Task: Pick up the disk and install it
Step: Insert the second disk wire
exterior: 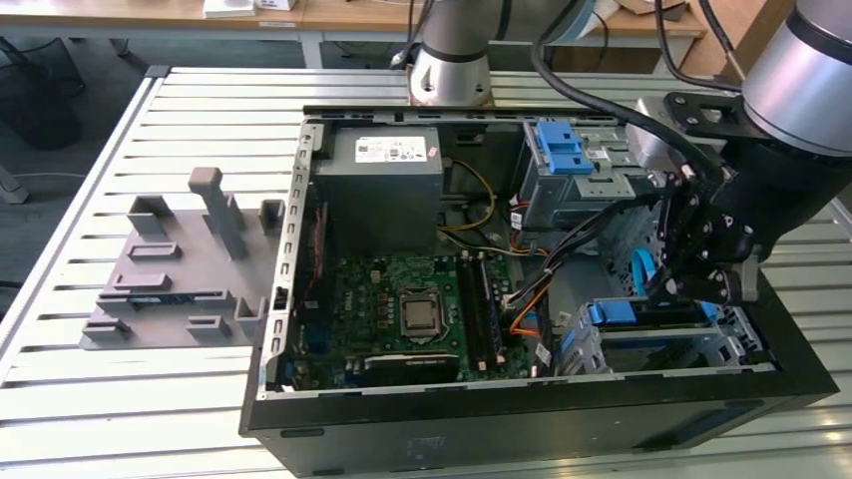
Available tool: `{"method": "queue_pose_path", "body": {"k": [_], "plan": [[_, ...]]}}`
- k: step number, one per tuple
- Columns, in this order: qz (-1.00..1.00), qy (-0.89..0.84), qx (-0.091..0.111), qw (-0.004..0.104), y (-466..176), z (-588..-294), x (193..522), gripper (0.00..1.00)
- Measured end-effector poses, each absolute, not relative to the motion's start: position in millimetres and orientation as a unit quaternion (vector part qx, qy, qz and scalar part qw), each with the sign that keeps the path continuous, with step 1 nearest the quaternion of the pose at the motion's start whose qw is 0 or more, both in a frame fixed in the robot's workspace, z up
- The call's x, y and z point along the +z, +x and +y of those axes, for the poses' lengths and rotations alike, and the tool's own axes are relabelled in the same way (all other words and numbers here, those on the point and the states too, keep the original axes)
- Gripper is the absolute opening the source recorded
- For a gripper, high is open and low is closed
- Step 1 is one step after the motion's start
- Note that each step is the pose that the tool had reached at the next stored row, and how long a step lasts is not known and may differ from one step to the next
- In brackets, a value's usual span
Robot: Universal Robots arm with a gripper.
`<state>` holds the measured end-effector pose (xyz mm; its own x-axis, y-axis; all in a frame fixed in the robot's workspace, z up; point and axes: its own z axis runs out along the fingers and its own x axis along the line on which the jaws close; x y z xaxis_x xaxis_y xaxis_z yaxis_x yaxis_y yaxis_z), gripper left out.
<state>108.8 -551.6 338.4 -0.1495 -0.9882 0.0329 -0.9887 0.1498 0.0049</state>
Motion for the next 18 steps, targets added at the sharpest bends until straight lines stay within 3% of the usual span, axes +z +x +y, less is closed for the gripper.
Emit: {"method": "queue_pose_path", "body": {"k": [18], "plan": [[-0.758,0.652,0.009,0.014,112.5,-551.6,337.6,0.11]]}}
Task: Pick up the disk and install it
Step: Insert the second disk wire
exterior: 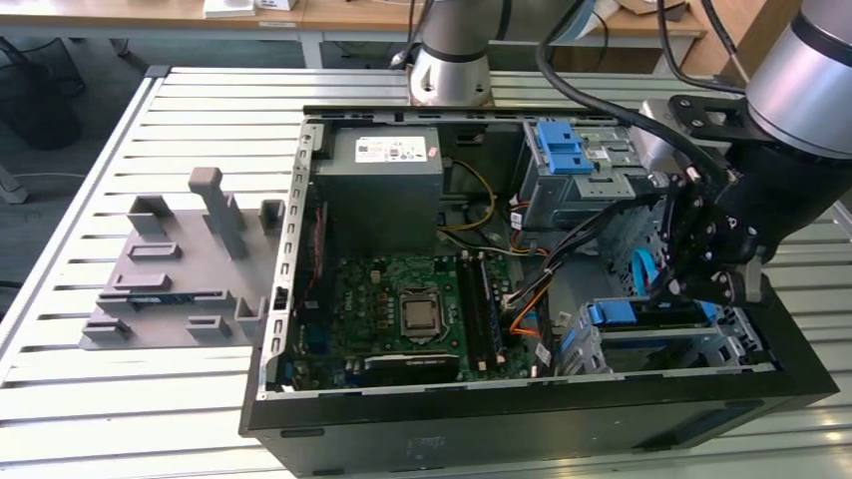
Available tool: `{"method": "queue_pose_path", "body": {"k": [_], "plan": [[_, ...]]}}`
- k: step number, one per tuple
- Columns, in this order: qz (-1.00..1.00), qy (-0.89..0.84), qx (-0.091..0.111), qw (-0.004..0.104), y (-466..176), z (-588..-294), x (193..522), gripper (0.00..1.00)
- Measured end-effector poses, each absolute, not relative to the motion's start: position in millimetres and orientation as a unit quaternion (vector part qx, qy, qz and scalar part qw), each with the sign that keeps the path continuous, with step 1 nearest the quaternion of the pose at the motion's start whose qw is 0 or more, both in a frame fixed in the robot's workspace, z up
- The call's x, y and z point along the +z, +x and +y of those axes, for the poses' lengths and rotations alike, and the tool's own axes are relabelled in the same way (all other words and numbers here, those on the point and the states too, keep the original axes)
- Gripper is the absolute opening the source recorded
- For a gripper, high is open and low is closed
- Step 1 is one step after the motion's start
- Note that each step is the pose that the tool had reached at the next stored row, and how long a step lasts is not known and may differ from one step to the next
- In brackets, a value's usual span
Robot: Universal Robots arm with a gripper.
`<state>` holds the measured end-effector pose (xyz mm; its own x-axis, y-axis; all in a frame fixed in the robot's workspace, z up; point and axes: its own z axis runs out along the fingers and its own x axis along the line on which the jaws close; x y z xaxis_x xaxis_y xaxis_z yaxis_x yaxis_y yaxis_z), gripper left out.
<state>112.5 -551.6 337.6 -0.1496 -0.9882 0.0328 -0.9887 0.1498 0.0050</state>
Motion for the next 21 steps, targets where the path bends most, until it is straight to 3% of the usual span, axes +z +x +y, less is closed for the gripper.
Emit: {"method": "queue_pose_path", "body": {"k": [21], "plan": [[-0.758,0.652,0.008,0.015,112.5,-551.6,352.7,0.11]]}}
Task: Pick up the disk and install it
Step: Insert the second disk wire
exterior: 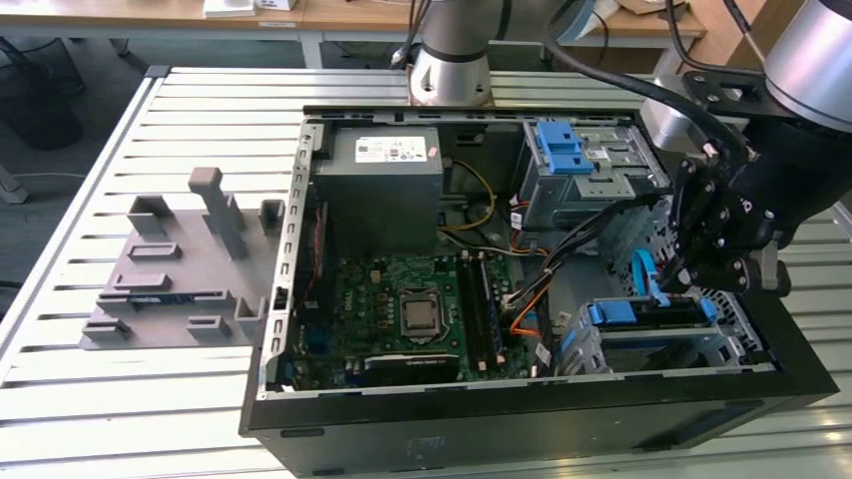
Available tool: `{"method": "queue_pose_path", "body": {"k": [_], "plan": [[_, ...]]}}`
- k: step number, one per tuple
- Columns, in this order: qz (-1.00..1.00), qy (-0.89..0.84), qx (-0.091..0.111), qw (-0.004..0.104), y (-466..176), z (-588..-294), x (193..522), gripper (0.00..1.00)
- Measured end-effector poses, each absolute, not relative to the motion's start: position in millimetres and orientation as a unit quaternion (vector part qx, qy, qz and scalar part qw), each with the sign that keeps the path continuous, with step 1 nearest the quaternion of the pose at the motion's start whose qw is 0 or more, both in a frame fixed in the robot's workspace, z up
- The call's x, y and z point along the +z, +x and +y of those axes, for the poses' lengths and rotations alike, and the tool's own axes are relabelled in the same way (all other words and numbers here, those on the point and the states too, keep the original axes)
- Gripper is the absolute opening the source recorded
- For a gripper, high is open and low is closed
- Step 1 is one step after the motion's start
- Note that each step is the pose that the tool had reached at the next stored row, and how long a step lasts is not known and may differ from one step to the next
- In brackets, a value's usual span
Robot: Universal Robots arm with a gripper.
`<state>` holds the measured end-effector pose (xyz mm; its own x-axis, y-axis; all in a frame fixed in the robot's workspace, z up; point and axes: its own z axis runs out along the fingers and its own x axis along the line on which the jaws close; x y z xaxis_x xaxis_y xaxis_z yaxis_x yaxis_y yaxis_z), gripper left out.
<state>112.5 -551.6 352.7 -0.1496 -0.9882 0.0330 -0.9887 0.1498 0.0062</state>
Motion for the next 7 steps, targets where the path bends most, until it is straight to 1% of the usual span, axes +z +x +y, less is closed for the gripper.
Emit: {"method": "queue_pose_path", "body": {"k": [7], "plan": [[-0.758,0.652,0.008,0.015,112.5,-551.6,353.9,0.11]]}}
